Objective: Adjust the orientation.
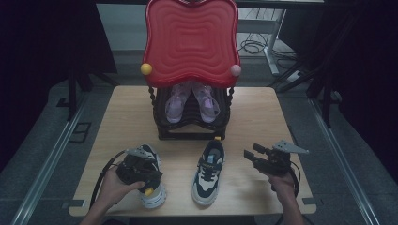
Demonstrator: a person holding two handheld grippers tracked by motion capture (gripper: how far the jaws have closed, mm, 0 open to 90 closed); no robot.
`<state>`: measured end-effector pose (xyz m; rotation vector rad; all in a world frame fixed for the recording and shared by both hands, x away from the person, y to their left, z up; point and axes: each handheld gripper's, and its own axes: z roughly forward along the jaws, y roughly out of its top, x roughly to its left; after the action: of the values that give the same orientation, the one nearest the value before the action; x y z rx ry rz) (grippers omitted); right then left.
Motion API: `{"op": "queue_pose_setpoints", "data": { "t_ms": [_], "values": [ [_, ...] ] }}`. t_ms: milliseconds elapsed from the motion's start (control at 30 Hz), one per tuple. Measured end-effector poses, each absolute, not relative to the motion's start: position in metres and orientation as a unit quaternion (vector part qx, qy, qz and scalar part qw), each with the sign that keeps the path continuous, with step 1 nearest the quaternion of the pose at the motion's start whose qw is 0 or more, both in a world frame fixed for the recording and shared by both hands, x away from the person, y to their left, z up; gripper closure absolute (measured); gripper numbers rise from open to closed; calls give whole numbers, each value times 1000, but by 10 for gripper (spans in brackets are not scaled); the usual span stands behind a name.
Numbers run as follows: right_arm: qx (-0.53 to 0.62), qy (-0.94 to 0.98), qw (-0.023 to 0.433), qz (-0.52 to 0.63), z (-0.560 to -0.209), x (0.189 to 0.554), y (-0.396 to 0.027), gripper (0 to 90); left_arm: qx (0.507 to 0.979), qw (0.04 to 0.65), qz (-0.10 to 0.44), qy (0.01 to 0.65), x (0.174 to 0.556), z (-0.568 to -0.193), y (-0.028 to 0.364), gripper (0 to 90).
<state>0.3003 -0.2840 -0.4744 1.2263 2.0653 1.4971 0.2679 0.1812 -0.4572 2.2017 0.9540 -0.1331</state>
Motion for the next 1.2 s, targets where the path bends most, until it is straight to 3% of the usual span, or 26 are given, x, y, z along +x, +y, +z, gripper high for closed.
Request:
{"op": "queue_pose_setpoints", "data": {
  "t_ms": [667, 1200],
  "values": [
    [425, 721, 157, 524, -475, 300, -282, 418, 796, 433, 11, 422, 269, -432, 241, 900],
    [426, 724, 157, 519, -479, 302, -281, 418, 765, 400, 23, 504, 280, -487, 292, 900]
  ]
}}
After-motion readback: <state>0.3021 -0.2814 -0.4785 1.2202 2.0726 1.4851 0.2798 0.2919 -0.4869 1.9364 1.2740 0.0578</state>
